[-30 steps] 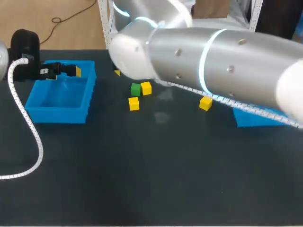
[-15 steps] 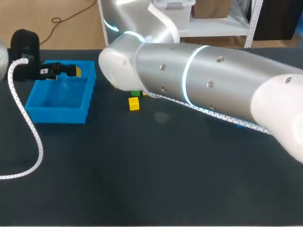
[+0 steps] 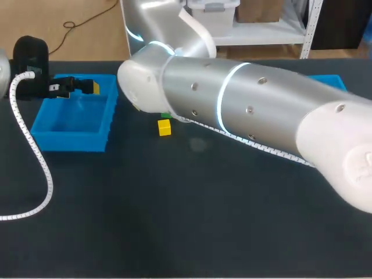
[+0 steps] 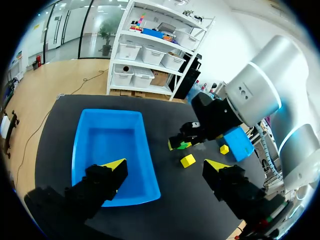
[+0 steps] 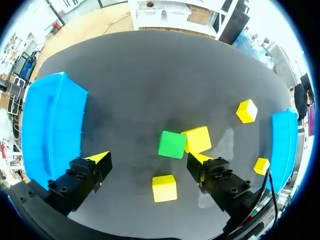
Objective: Put the green cubes in the right bin and the yellow cubes in the left bin.
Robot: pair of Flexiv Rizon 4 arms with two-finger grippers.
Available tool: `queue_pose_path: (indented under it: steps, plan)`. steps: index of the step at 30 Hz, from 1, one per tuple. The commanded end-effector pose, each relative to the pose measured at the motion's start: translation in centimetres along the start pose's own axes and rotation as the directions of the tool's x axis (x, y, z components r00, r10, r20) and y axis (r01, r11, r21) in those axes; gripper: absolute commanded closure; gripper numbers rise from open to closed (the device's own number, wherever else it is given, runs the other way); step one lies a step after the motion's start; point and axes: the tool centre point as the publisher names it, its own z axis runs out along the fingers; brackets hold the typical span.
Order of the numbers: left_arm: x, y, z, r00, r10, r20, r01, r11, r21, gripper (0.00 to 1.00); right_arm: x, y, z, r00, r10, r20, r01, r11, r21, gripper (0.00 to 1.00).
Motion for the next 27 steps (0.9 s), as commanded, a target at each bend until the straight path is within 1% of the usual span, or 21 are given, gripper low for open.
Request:
queue_pose_path:
  steps: [1, 12, 27]
  plan:
    - [0.1, 0.2, 0.0, 1.0, 0.002, 0.007, -0.002, 1.0, 0.011, 0.0, -0.4, 0.4, 0.2, 1.0, -0.004, -0.009, 0.004, 1.0, 0.005, 0.0]
    - [0.1, 0.2, 0.0, 1.0, 0.002, 0.007, -0.002, 1.0, 0.011, 0.0, -0.3, 0.9, 1.0, 0.999, -0.024, -0.023, 0.024, 1.0, 0.011, 0.0]
    - [0.1, 0.2, 0.0, 1.0, 0.002, 0.007, -0.002, 1.0, 0.011, 0.0, -0.3, 0.1, 1.6, 0.999, -0.033, -0.024, 0.034, 0.999, 0.027, 0.0]
